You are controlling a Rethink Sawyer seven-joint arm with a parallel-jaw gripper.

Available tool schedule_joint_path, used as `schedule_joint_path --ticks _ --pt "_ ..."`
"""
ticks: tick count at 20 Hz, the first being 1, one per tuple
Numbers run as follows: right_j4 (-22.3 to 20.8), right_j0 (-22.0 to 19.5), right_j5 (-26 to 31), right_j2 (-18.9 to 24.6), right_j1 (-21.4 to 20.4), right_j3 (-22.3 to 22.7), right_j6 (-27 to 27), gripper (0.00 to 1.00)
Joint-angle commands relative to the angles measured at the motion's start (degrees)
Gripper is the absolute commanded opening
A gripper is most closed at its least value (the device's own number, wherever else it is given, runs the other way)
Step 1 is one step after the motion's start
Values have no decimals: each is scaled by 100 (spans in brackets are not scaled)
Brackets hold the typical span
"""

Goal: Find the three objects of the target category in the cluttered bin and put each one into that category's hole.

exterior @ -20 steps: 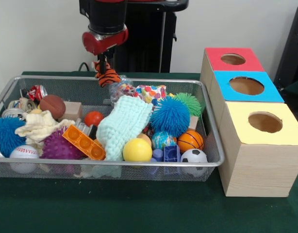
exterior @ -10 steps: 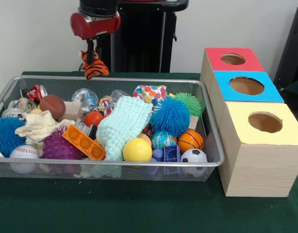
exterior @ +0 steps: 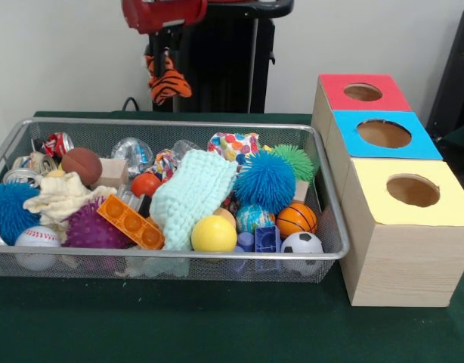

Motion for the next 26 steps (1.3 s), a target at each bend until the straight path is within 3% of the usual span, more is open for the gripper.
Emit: schedule_joint_path --ticks 1,4,11,16,21,26 --pt "1060 370 580 328 -336 584 419 0" --pt "1513 577 420 375 -463 813 584 0" --pt "1913 1425 98 -71 -511 884 1309 0" --pt "1866 2258 -302 -644 -30 501 2118 0" --pt "1823 2794 -832 -1121 533 169 2469 0" --pt "1599 3238 -978 -1622 910 -153 2706 0"
